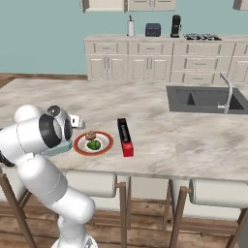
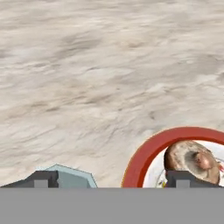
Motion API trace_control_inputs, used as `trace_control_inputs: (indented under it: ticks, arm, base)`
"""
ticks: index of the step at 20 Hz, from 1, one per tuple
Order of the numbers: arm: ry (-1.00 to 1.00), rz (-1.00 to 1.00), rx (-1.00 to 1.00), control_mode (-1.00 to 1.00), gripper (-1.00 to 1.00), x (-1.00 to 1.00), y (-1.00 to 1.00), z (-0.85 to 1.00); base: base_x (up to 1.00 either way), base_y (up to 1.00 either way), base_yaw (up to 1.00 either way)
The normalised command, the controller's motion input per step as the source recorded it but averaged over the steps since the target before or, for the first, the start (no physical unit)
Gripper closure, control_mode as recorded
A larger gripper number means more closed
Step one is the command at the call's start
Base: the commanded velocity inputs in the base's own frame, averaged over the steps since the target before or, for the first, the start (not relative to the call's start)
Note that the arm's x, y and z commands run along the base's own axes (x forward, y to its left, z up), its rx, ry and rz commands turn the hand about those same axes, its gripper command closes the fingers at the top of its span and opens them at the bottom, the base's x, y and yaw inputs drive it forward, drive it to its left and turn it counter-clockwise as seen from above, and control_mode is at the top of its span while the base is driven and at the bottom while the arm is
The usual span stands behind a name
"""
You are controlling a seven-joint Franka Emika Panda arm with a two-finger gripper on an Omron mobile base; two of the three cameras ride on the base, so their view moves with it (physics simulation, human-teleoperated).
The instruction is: Retrieve the tupperware and aluminum foil from the cabinet and place them on the dining counter near the plate with avocado and mushroom to prepare for storing leftovers.
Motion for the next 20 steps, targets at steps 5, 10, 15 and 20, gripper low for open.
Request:
trace_control_inputs:
  ticks: [5,10,15,20]
  arm:
    - [0.2,-0.16,-0.11,-1.0,-1.0,0.0,0.0,1.0]
    - [0.19,-0.15,-0.01,-1.0,-1.0,-0.25,-0.22,1.0]
    - [0.03,-0.12,0.05,-1.0,-1.0,-0.91,-0.63,0.87]
    - [-0.14,-0.13,0.2,-1.0,-1.0,-1.0,-0.88,0.41]
  base:
    - [0.0,0.0,0.0]
    - [0.0,0.0,0.0]
    - [0.0,0.0,0.0]
    - [0.0,0.0,0.0]
